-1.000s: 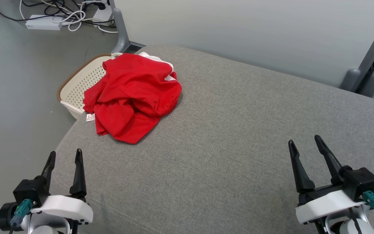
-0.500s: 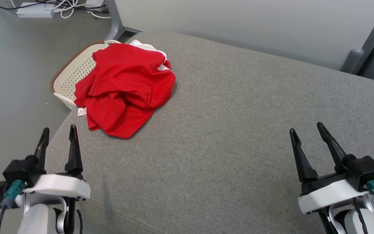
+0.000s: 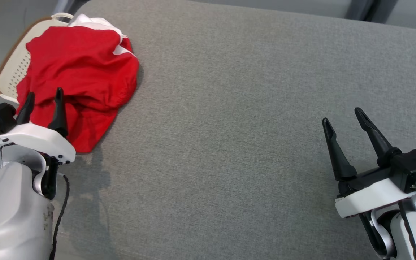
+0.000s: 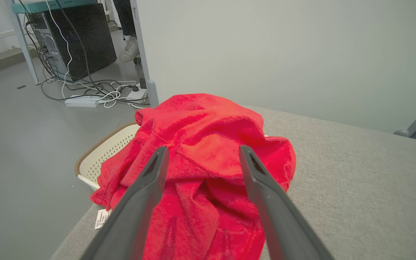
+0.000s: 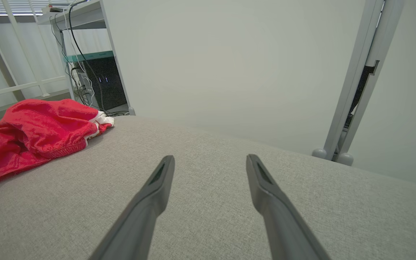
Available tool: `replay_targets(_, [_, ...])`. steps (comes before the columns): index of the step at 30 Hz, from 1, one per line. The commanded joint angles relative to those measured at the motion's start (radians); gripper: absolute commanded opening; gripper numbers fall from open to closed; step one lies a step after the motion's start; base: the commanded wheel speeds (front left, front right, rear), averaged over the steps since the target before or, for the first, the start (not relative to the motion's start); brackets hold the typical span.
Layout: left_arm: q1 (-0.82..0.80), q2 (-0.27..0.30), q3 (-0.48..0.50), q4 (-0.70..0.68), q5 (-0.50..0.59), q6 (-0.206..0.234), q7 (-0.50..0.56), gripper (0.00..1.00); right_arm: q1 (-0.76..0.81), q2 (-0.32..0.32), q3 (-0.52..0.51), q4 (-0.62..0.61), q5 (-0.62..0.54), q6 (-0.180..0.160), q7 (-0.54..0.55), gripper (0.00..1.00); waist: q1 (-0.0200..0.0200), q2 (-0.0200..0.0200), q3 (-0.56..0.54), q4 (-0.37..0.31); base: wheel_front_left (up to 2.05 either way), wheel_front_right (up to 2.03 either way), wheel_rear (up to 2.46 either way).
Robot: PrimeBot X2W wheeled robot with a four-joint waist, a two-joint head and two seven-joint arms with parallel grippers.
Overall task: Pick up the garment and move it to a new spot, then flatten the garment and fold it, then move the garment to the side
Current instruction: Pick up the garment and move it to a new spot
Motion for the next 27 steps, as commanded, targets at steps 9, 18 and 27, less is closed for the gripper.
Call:
replay_targets(9, [-0.162, 0.071, 0.01, 0.283, -0.063, -0.011, 0.111, 1.0, -0.035, -0.007, -0.003, -0.001, 0.006, 0.002, -0.012, 1.0, 0.0, 0.0, 0.089, -0.083, 0.0, 0.0, 0.0])
replay_targets(18, [-0.237, 0.117, -0.018, 0.36, -0.054, -0.01, 0.003, 0.0, -0.037, -0.002, -0.001, 0.017, 0.014, 0.002, -0.013, 1.0, 0.0, 0.0, 0.087, -0.08, 0.0, 0.0, 0.0])
replay_targets(27, [-0.258, 0.169, -0.034, 0.264, -0.009, 0.02, -0.11, 0.0, -0.017, 0.017, -0.006, 0.047, 0.026, 0.002, -0.03, 1.0, 0.0, 0.0, 0.016, -0.068, 0.0, 0.0, 0.0])
